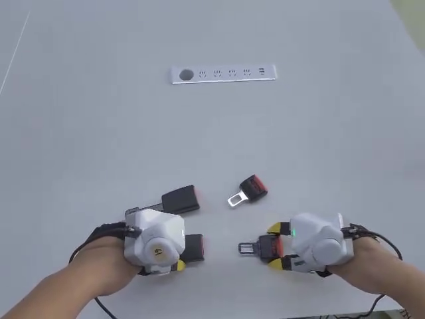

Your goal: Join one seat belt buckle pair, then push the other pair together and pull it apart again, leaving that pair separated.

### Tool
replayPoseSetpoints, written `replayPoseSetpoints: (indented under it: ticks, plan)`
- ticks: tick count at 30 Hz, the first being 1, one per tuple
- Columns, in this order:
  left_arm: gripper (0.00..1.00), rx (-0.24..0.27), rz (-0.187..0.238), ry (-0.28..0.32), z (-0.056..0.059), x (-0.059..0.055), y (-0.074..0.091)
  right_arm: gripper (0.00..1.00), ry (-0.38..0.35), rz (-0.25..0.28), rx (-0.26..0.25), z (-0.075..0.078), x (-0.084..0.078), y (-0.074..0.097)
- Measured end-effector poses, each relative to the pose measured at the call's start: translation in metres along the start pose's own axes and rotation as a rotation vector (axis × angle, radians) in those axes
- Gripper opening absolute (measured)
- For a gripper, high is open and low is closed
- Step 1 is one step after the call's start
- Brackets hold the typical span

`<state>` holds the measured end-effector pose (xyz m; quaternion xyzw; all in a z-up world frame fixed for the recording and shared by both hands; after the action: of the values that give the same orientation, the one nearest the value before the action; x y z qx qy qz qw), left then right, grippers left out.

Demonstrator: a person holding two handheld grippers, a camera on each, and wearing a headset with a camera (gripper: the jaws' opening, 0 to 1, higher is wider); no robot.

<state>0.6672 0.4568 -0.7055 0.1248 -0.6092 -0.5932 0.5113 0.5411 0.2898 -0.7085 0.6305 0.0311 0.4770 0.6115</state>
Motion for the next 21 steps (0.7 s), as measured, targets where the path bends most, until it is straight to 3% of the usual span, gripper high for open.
replayPoseSetpoints:
  ticks: [21]
  plan:
    - [0.35,0.001,-0.004,-0.005,-0.0005,0.0003,-0.0001,0.35,0.02,-0.011,0.022,0.0061,-0.0023,0.0002]
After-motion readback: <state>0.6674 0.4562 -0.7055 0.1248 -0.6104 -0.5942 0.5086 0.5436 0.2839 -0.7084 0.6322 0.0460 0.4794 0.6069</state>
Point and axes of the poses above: the centre of the closed fingertips' face, and the gripper's own axes: y roughly backward along the fingers, z roughly to its right, x roughly out of its top, the point moved 5 cm from there along y, roughly backward along the fingers, and after that the axes turned 14 degrees about -x, right-handed, at the moved point
